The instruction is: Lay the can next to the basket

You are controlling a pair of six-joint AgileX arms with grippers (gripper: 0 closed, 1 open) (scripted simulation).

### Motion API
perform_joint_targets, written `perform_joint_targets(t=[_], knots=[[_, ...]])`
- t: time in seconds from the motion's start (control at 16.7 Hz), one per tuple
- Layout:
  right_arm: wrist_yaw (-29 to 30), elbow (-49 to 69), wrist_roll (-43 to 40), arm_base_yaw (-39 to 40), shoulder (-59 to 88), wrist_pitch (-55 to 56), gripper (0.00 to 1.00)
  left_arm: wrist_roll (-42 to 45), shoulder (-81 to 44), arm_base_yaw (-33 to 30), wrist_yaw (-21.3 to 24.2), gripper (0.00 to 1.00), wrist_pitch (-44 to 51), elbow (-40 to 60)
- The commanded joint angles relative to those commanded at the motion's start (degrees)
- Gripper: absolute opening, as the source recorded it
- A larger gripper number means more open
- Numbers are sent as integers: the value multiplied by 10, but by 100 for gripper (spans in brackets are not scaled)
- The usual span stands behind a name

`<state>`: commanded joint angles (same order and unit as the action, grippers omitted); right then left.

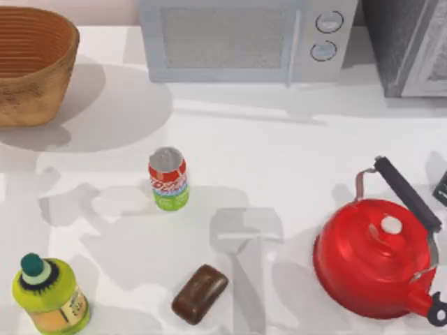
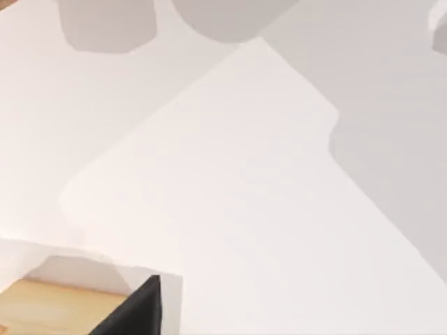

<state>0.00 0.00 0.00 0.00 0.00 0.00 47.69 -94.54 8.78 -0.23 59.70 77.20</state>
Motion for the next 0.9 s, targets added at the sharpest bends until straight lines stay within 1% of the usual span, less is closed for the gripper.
perform_joint_targets(t=[0.18,0.36,0.72,0.9], knots=[[0,0,0,0,0,0,100,54,-107,10,1,100,65,93],[0,0,0,0,0,0,100,86,-169,16,2,100,103,149],[0,0,0,0,0,0,100,93,-180,15,3,100,110,160],[0,0,0,0,0,0,100,92,-186,17,3,100,86,140]])
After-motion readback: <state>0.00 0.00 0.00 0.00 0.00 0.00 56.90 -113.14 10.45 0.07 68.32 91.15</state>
